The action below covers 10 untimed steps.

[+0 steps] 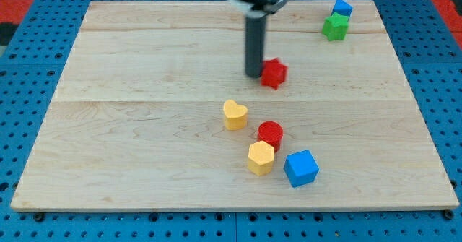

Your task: Move the red star to the bottom left of the green star

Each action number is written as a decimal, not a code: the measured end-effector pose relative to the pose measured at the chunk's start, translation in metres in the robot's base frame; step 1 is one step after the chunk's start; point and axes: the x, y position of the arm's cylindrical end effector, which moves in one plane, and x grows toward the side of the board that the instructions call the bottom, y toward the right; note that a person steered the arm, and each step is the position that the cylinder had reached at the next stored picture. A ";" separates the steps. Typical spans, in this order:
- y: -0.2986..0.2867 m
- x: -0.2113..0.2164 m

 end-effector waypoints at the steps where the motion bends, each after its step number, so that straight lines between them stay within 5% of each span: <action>1: 0.007 0.006; 3: -0.017 0.051; 6: 0.020 0.007; 10: 0.068 0.019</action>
